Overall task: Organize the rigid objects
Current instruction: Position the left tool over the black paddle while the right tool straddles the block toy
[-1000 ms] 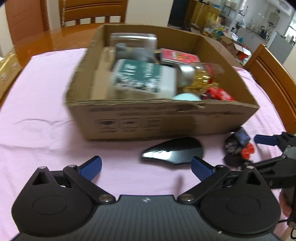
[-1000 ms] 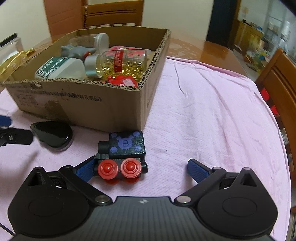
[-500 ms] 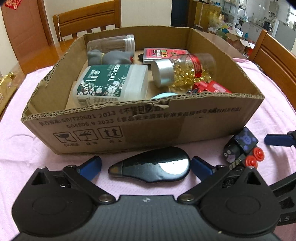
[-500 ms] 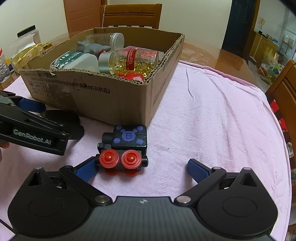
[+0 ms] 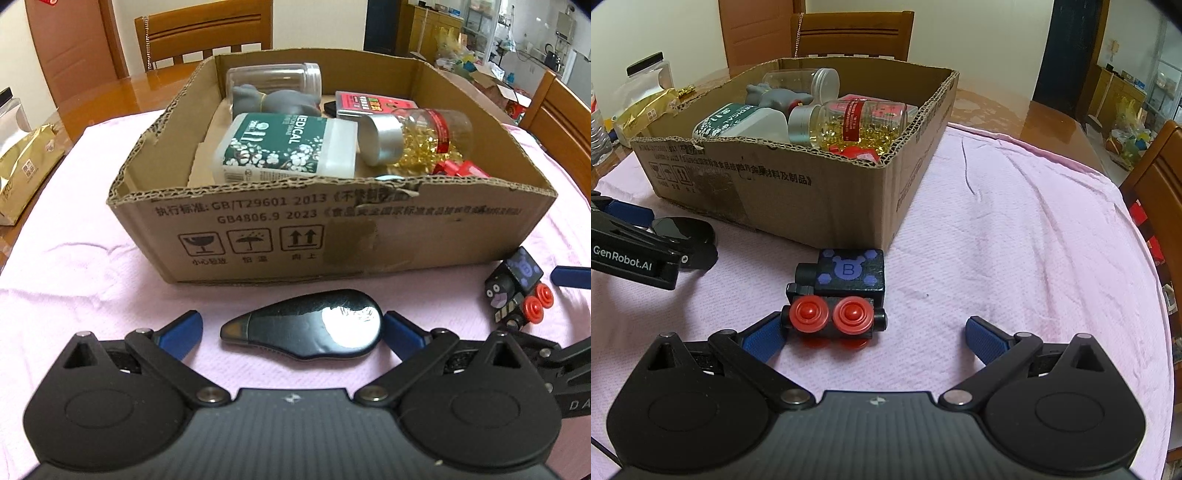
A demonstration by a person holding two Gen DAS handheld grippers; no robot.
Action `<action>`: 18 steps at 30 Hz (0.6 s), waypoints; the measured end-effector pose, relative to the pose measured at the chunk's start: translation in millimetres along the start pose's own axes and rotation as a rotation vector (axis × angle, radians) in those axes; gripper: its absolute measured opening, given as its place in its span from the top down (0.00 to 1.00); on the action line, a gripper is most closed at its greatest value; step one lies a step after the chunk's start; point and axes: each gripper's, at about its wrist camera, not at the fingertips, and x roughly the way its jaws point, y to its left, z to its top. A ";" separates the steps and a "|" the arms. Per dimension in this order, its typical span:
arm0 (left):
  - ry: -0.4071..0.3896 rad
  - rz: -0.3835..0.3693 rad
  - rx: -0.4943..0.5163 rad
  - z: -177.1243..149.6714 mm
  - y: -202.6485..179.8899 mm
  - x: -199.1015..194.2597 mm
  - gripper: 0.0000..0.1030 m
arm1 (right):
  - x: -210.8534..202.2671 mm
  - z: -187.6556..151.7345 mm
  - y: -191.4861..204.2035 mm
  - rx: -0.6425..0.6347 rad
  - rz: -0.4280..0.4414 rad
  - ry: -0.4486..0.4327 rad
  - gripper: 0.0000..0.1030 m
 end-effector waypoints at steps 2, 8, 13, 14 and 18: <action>-0.004 -0.001 0.000 -0.6 -3.4 0.1 0.01 | 0.2 0.1 1.0 -0.001 -0.001 -0.002 0.00; 0.012 0.021 -0.044 -1.4 -11.1 -2.0 0.02 | 2.2 3.0 3.7 -0.015 0.008 0.001 0.00; 0.010 0.036 -0.065 1.1 -13.6 0.7 0.02 | 5.9 9.8 7.7 -0.069 0.042 0.011 0.00; 0.012 0.038 -0.068 1.6 -14.2 1.0 0.02 | 6.4 10.9 9.0 -0.084 0.047 0.008 0.00; 0.021 0.044 -0.080 4.0 -15.4 2.1 0.03 | 4.1 14.9 14.0 -0.126 0.078 -0.002 0.14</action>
